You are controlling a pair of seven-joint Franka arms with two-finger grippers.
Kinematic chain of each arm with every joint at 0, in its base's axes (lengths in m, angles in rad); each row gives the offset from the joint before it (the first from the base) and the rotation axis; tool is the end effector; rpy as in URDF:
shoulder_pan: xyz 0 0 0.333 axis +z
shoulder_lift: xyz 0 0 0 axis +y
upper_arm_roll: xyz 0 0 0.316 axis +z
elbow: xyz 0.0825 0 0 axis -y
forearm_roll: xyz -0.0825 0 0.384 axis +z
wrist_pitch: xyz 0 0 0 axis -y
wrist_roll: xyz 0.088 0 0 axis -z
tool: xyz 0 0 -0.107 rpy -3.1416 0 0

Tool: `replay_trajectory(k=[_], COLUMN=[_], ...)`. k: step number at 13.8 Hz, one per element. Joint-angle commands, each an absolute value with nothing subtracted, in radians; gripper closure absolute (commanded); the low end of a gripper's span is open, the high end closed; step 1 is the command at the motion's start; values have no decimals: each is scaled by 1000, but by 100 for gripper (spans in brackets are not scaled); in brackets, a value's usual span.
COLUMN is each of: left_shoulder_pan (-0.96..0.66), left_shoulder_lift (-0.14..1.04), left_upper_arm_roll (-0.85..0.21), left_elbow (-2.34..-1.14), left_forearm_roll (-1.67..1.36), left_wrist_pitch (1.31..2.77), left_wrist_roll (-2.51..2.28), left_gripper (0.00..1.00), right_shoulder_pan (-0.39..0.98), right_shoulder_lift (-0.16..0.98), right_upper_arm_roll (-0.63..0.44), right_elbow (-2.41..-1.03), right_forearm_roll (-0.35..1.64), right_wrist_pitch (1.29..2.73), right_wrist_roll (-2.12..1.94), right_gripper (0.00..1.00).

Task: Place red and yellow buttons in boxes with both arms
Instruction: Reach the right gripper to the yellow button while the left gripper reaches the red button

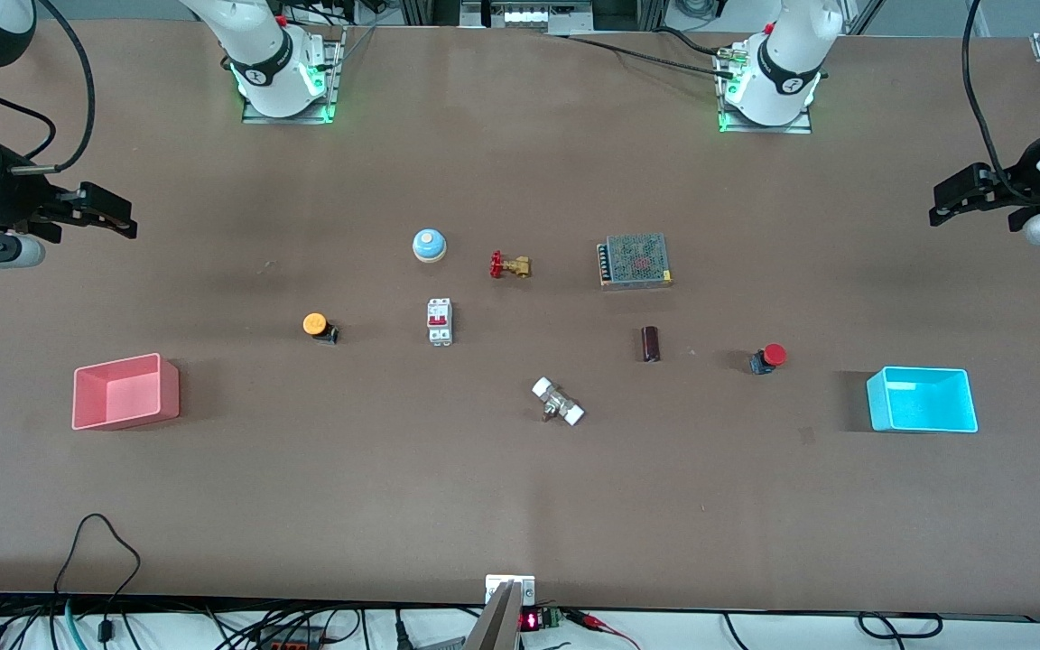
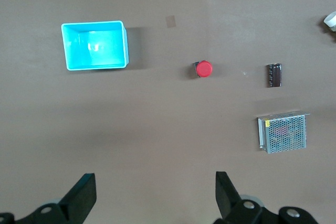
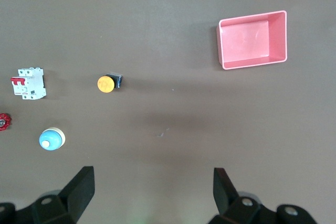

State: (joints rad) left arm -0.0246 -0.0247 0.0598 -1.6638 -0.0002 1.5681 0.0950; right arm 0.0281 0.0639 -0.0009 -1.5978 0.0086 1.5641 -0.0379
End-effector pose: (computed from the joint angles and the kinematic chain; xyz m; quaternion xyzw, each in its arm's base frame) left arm 0.5433 0.0195 0.5940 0.9989 -0.0299 -0.0354 0.0031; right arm 0.5693 0.0164 0.5753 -0.9983 -0.0323 0.0488 0.0045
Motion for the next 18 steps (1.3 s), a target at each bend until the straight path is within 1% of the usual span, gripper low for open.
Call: replay_trajectory(k=[1,6,9,11,12,14,17,18], left_shoulder_pan=[-31,-32,-43,-51,-51,-54,-66,-81], left_shoulder_lift=[-25,-25,-25,4,44,124,253,276], left_upper_arm_roll=[69,69,66,66,66,66,60,60], left_elbow=[-1647,-1647,-1646,-1632,-1609,-1537,-1525,-1528], left_forearm_roll=[-12,-12,-12,-24,-26,-28,-38,-49], left_wrist_pitch=[1549,1549,1548,1502,1487,1473,1500,1550], left_wrist_roll=[100,101,103,103,103,107,106,91], left_gripper=[0,0,0,0,0,0,0,0], right_shoulder_pan=[21,26,25,25,26,25,25,25], right_shoulder_lift=[55,55,84,100,98,97,95,95], right_upper_arm_roll=[3,5,11,12,23,51,104,121], right_elbow=[-1609,-1601,-1605,-1618,-1637,-1718,-1824,-1862], right_forearm_roll=[25,25,26,25,22,21,23,23], right_wrist_pitch=[1574,1574,1575,1560,1578,1719,1871,1931], right_wrist_roll=[-41,-44,-78,-104,-86,-58,29,53], right_gripper=[0,0,0,0,0,0,0,0])
